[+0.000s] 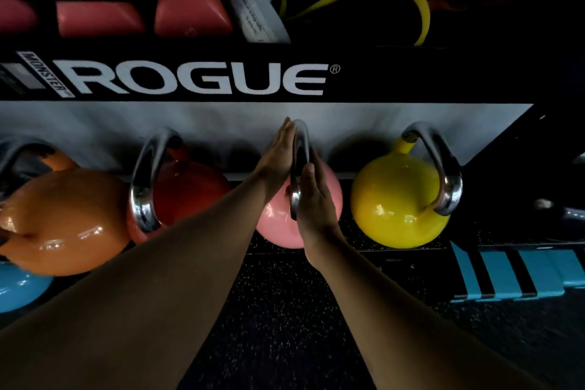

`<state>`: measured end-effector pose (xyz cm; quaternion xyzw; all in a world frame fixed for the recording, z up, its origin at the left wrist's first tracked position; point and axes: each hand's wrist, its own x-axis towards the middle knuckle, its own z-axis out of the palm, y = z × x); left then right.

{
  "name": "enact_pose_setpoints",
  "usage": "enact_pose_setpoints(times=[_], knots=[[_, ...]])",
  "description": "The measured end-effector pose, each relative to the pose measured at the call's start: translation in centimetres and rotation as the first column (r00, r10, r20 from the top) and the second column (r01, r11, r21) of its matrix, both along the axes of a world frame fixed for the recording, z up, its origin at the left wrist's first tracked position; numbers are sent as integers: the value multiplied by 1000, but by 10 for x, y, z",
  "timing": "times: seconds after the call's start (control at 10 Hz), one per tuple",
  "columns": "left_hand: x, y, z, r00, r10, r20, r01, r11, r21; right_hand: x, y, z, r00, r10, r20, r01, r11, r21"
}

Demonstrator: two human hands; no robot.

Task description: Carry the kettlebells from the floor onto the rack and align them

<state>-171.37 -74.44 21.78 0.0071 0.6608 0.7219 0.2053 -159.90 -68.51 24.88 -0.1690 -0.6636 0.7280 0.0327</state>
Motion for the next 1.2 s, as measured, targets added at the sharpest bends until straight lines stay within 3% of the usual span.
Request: enact_pose_setpoints(times=[0.2,0.7,1.0,1.1,1.2], knots=[[4,2,1,999,23,-23,-24,999,-46,-1,4,-5,1000,13,-27,-13,1000,7],[13,3,7,997,52,-63,-52,999,2,-5,16,-15,996,79,-33,-79,997,1],[12,-2,14,993,-2,-118,-17,988,-152,-2,20,-6,991,132,-29,-130,990,57],[7,-8,27,990,39,-136,-78,955,-288,-6,39,7,993,114,31,-118,964,237],[9,-16,37,968,63,-244,-158,907,-391,-6,54,18,992,104,68,-123,868,480]])
